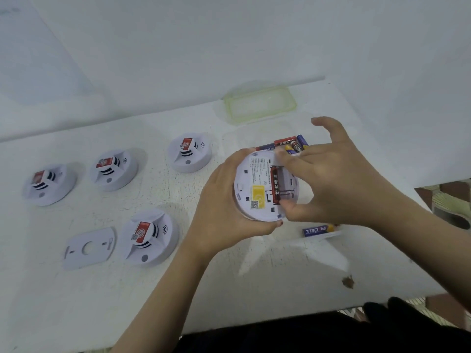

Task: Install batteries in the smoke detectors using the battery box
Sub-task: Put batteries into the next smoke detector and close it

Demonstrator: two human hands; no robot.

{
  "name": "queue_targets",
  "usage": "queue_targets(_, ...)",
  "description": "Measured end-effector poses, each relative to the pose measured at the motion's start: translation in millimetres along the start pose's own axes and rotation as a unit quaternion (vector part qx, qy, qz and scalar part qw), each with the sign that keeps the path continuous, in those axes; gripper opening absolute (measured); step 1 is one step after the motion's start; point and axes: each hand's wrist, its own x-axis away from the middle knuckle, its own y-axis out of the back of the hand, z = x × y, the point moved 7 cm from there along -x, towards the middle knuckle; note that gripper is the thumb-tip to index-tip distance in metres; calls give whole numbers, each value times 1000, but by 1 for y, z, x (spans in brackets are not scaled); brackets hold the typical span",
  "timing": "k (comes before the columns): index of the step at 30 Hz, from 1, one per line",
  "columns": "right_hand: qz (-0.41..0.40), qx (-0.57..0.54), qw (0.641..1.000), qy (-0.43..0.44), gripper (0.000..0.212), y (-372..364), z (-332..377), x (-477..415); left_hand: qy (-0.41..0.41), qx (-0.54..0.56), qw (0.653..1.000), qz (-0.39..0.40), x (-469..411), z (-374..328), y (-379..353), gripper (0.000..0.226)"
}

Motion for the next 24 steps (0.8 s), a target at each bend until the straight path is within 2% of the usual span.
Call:
queue_targets(5, 10, -7, 1000, -2, 56, -3, 1, 1, 7, 16, 1000, -12, 1, -1, 1, 91)
queue_targets(10, 31, -14, 999, -18, 37, -3, -5, -1, 24, 62, 998, -7, 6, 1, -3, 88)
queue_targets(18, 74, -30, 997, 3, 50, -3, -3, 3, 35, 62, 997, -1, 8, 4, -2, 90)
queue_targets(24, 102, -13, 995, 5, 49, -5, 1, 1, 23, 60, 998, 1, 8, 0, 0, 87)
